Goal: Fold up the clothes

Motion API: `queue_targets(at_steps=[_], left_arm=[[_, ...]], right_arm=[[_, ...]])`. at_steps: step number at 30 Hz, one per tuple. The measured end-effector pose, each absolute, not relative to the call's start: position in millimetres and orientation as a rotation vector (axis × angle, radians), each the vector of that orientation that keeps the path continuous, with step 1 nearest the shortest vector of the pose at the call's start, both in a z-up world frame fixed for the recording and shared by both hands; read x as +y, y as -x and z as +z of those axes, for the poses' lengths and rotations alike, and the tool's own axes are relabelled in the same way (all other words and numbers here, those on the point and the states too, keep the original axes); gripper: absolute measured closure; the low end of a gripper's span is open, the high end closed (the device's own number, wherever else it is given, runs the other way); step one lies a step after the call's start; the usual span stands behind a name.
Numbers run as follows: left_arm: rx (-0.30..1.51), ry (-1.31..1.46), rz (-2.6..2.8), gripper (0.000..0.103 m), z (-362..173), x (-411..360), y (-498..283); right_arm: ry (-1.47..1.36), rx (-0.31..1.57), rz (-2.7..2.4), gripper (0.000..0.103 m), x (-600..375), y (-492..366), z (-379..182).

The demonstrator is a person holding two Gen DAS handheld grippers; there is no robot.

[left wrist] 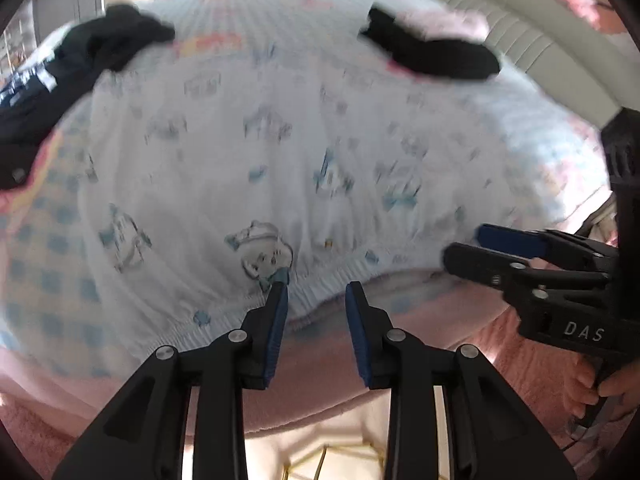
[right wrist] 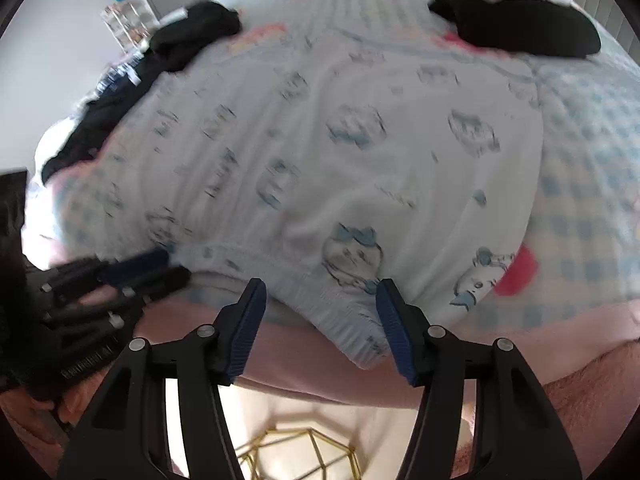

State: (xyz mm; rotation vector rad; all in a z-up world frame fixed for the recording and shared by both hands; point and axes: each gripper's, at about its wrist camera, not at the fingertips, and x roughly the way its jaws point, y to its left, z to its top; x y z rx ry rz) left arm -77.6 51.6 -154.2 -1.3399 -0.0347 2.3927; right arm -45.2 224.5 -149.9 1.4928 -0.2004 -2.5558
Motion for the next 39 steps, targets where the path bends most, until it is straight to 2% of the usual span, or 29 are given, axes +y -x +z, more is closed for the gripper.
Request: queue_targets(at_steps=[2, 3, 8, 17, 23, 27, 29, 32, 35, 39], left_arm=[[-0.054, 1.299, 2.462, 0.055, -144.9, 44.0, 83.2], [-0.068, 1.302, 2.491, 0.054, -143.2, 39.0, 87.6], [-0.05, 1.489, 2.53, 0.054, -163.6, 1.8, 99.7], [-0.356, 1.494, 2.589, 0.054, -157.7, -65.4, 62.8], [-0.294, 1.386, 2.588, 0.054, -146.6, -52.1, 57.9], [-0.204, 1.445, 2.583, 0.054, -159.0, -37.6, 66.8], [-0.146, 1.505, 2.589, 0.054, -167.9, -33.1, 69.9], [-0.155, 1.511, 2.596, 0.052, -168.0, -37.6, 67.9], [-0.187, 1.436, 2.637, 0.053, -156.5, -44.0, 61.1], [-0.25, 1.314, 2.645, 0.054, -142.6, -45.0, 57.9]], right_arm=[[-1.456, -0.156, -2.589, 0.04, 221.1, 50.4, -144.3], [-1.464, -0.115, -2.618, 0.04, 218.1, 55.4, -144.8], [-1.626, -0.114, -2.629, 0.04, 245.7, 58.1, -170.1], [-1.741, -0.391, -2.614, 0.039, 308.8, 7.1, -182.4], [-1.611, -0.581, -2.589, 0.039, 313.7, 1.8, -166.8], [-1.585, -0.48, -2.611, 0.039, 293.2, 16.7, -165.0], [-1.682, -0.393, -2.613, 0.039, 286.1, 27.3, -176.2], [-1.717, -0.334, -2.614, 0.041, 280.1, 29.6, -176.5], [-1.735, -0.284, -2.615, 0.052, 274.5, 30.2, -174.5], [-1.682, -0.53, -2.501, 0.053, 277.5, 37.3, -171.4]])
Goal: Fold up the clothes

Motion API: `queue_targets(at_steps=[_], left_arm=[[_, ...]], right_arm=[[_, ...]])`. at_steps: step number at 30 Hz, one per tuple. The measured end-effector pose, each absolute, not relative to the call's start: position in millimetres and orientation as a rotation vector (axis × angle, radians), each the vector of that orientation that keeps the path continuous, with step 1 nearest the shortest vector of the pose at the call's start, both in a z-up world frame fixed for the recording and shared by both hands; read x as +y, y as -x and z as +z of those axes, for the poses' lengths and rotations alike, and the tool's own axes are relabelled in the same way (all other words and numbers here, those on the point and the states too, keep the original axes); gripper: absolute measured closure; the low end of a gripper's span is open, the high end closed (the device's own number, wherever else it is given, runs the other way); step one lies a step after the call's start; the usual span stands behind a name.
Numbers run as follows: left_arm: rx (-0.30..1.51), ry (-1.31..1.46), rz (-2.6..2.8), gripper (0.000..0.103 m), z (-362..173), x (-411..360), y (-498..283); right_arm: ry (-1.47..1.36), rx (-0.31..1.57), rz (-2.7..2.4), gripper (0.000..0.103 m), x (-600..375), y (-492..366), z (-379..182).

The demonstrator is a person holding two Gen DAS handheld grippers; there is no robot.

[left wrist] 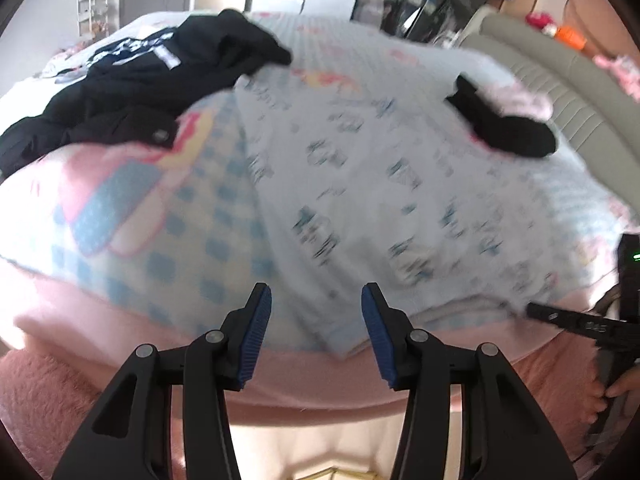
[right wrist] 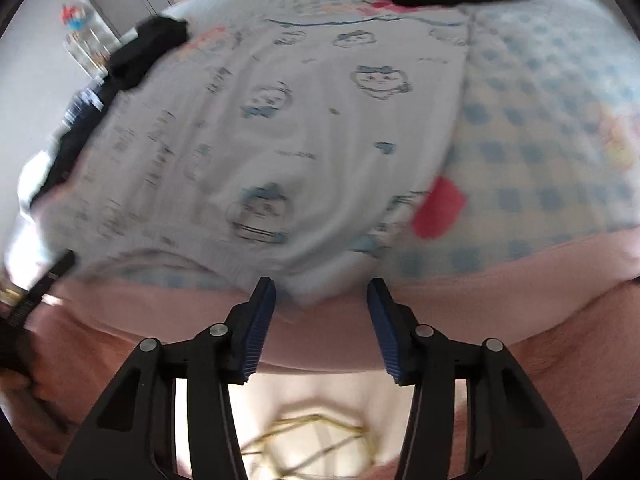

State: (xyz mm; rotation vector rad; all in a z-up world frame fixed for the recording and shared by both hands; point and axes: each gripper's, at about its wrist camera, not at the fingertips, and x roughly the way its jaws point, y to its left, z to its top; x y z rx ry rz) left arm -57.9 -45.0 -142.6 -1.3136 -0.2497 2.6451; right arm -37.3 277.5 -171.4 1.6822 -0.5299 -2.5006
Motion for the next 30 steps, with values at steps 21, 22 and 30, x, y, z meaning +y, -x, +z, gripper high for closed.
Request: queue_targets(at_steps=[21, 22, 30], left_arm=[[-0.25, 1.236, 2.515, 0.057, -139.0, -15.3, 70.9], [-0.225, 1.243, 2.496, 0.057, -139.7, -7.1, 73.5], [-0.188, 1.31, 2.459, 0.057, -156.2, 10.2, 72.4]], right_arm=[[-1.597, -0.589, -2.472, 0.093, 271.5, 52.0, -163.1], [-1.579, -0.558, -2.482, 0.093, 268.5, 56.4, -158.0], [-1.479, -0.407, -2.419, 0.093, 228.6, 106.8, -142.0]])
